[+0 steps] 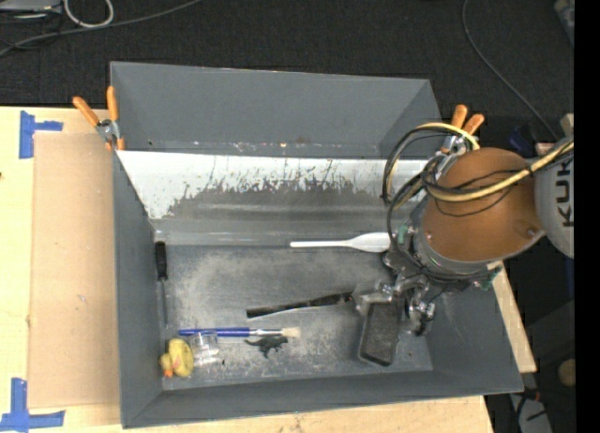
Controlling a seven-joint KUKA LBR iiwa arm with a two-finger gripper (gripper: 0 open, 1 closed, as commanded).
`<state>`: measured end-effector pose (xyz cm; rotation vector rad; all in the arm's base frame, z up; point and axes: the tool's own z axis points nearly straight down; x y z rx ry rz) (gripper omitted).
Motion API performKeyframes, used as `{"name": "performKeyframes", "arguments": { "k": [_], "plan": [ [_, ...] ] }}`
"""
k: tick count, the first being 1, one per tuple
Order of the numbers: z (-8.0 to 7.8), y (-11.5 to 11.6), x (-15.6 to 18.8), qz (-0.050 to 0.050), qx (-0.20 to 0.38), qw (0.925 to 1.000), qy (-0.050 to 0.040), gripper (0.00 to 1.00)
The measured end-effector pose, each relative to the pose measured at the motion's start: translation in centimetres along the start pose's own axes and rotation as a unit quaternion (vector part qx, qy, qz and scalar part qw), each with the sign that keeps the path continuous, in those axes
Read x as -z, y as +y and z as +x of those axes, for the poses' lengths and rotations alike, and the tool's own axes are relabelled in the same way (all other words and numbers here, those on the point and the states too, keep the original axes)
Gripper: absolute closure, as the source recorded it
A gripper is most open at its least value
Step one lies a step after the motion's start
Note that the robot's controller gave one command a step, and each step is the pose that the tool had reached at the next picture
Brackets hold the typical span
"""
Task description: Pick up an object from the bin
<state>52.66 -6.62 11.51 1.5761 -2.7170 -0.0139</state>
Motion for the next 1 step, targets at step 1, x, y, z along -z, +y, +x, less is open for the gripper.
{"name": "performKeyframes", "arguments": {
  "k": [1],
  "plan": [
    [-0.01,0.14,0.69,-0.002,0.000,1.0000,0.0004,1.00]
  ]
}}
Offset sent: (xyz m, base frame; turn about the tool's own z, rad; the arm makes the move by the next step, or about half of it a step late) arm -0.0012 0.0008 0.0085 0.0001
